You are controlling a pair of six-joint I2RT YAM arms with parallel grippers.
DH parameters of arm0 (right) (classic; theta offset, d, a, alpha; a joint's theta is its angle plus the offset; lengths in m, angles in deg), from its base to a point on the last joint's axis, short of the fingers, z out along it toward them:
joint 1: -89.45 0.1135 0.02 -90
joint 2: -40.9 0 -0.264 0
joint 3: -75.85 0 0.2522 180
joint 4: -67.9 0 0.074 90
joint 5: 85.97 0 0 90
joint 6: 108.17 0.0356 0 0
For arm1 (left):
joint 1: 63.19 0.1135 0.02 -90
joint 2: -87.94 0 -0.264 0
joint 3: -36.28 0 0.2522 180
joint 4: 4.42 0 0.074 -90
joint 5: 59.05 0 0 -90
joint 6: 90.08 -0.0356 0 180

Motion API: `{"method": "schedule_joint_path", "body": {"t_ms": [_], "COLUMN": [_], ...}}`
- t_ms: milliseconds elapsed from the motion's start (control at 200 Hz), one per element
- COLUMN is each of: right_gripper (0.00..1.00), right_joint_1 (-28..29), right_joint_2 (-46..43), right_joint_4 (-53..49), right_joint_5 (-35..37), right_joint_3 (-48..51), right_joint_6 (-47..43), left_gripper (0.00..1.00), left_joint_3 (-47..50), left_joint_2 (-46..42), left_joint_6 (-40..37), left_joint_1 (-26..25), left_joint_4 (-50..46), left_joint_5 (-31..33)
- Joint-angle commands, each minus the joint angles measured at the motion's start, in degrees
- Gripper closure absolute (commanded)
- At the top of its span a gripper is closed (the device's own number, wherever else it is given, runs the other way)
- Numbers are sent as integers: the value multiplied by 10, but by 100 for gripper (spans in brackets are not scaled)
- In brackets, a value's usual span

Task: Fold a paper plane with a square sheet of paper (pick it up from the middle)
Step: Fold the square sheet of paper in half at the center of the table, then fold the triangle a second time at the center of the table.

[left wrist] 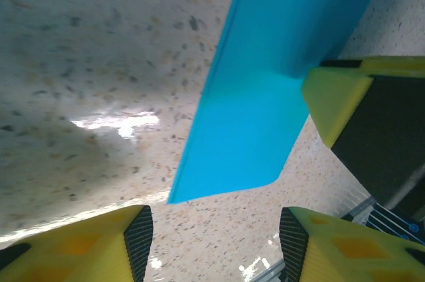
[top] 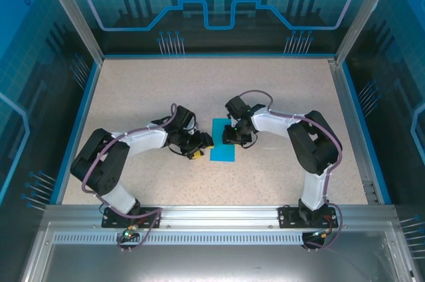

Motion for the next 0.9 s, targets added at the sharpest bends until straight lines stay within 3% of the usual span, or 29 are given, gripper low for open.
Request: {"method": "schedule_joint_path", "body": {"t_ms": [0,330,590,895], "right_gripper": [66,64,64,64], "right_joint_1": [-16,-51,-63,-65], "right_joint_2": [18,33,44,52], "right_joint_4": [15,49,57,56], "right_joint_5": [-22,-63,-78,-80], "right_joint_3": [21,63,69,67], "right_joint_6": [19,29,29,28], "left_gripper": [43,41,39,38], "left_joint_3": [-23,-57,-84,-84], "left_joint_2": [17,51,68,77], "left_joint_6": [17,11,-7,-14], "left_joint_1": [-12,-33,-44,-48], "left_joint_4": [9,-26,-82,-84], "left_joint_5": [-25,-13,31,19]}}
